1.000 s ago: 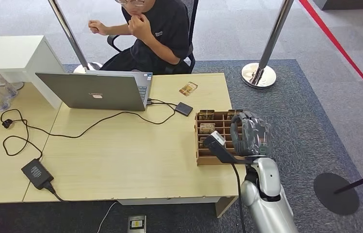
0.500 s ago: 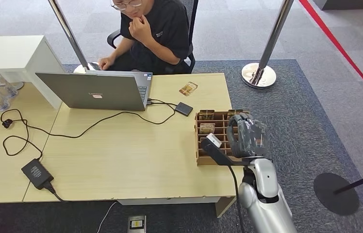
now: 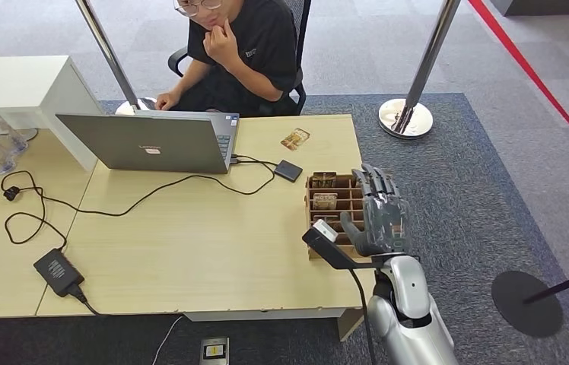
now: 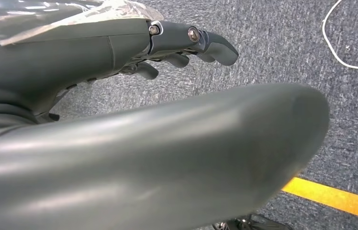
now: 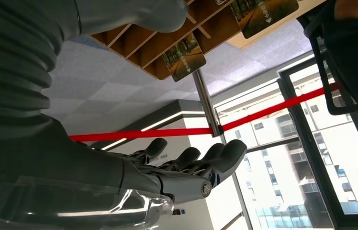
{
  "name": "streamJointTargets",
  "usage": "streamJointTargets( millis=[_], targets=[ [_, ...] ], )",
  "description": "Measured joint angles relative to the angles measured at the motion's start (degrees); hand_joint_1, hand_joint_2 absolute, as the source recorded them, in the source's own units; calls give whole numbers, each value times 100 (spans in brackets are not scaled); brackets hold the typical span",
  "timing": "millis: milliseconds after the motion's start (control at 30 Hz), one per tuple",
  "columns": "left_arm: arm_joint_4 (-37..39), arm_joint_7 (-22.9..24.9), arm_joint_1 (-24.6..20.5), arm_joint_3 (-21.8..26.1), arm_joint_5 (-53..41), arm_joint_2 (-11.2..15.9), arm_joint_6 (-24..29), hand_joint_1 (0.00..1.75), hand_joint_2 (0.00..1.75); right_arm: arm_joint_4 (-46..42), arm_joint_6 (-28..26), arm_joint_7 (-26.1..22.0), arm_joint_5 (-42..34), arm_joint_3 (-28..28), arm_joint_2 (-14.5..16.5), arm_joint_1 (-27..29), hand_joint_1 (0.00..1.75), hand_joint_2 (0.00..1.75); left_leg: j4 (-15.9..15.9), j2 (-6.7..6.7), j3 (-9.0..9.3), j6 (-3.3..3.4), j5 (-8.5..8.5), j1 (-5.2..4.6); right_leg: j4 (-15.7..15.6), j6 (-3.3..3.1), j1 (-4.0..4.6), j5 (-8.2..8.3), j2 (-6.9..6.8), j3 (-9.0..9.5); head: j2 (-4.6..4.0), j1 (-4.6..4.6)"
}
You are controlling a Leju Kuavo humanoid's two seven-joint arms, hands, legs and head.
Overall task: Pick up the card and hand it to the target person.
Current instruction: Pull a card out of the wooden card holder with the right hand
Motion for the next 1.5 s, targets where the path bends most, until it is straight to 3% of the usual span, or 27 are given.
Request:
streamJointTargets(
  millis=[333,533,667,800,1000,1300,1500],
  targets=[
    [3,-43,-1,0,5,0,0,0,0,7,138,32,79,157,-10,-29,102,175,0,0,0,-1,1,0,1,0,0,0,0,1,0,0],
    [14,-39,-1,0,2,-1,0,0,0,34,188,55,100,180,-31,-60,122,175,0,-1,0,-1,1,0,0,0,0,0,0,1,0,-1],
    [19,-23,-2,0,1,-5,-4,0,0,93,217,63,102,184,-60,-79,107,175,0,-1,0,-1,1,0,0,0,0,1,0,1,-1,0],
    [22,-9,-2,0,-10,-10,-15,0,0,124,265,77,116,190,-86,-89,71,175,0,-1,0,-1,1,0,0,0,0,1,0,2,-1,0],
    [30,9,-4,-1,-33,-11,-17,0,0,197,321,83,123,261,-111,-141,82,175,0,-1,0,-1,1,0,1,-1,0,1,0,2,0,0],
    [31,34,-2,0,-30,-11,0,0,0,505,449,43,105,468,-104,-342,66,175,0,-1,0,-2,2,0,1,-1,0,1,0,2,-1,0],
    [32,11,0,0,-29,-11,8,0,0,778,449,-2,13,579,-104,-479,67,175,0,-1,0,-2,2,0,1,-1,0,1,0,2,-1,0]
  ],
)
